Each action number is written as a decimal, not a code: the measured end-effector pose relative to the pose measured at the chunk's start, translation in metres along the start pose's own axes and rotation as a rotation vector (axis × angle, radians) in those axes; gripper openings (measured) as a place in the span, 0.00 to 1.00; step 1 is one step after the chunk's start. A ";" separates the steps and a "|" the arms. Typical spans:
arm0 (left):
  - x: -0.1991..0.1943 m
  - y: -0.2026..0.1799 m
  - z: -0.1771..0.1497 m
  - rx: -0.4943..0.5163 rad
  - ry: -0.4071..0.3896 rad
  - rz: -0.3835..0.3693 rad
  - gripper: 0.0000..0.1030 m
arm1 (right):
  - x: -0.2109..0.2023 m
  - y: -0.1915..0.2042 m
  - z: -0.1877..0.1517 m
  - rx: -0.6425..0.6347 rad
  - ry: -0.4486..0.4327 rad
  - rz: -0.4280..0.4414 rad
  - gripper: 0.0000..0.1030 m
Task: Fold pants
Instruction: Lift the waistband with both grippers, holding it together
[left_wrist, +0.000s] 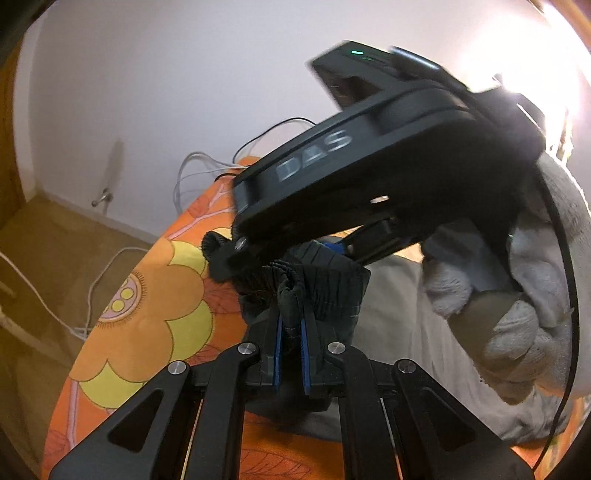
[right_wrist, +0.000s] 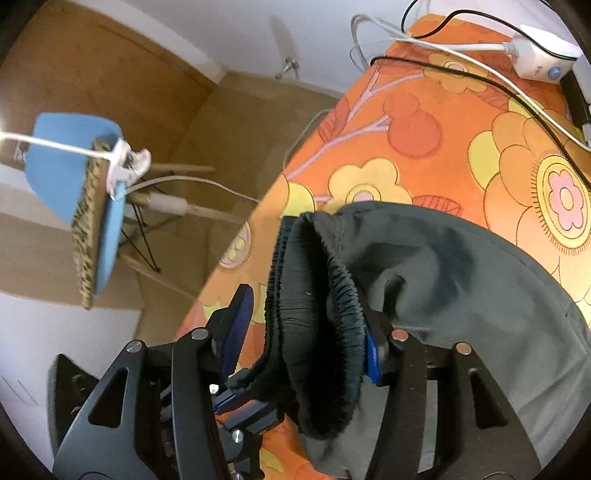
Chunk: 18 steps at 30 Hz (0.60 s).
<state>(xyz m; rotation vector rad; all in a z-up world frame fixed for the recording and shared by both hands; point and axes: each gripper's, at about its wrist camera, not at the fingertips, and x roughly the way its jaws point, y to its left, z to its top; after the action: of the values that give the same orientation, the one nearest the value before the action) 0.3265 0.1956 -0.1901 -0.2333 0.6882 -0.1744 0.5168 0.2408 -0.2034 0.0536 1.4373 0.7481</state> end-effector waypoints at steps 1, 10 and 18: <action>0.001 -0.003 -0.001 0.008 0.005 -0.003 0.07 | 0.002 0.001 0.000 -0.008 0.007 -0.014 0.53; 0.005 -0.014 -0.005 0.026 0.027 -0.032 0.07 | 0.007 -0.005 -0.008 -0.011 0.043 -0.068 0.24; -0.030 -0.014 -0.014 0.028 -0.020 -0.017 0.53 | -0.038 -0.026 -0.018 0.074 -0.075 0.009 0.15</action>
<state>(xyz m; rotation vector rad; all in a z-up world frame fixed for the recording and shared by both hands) 0.2936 0.1870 -0.1788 -0.2143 0.6638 -0.1976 0.5138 0.1946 -0.1853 0.1440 1.3940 0.6930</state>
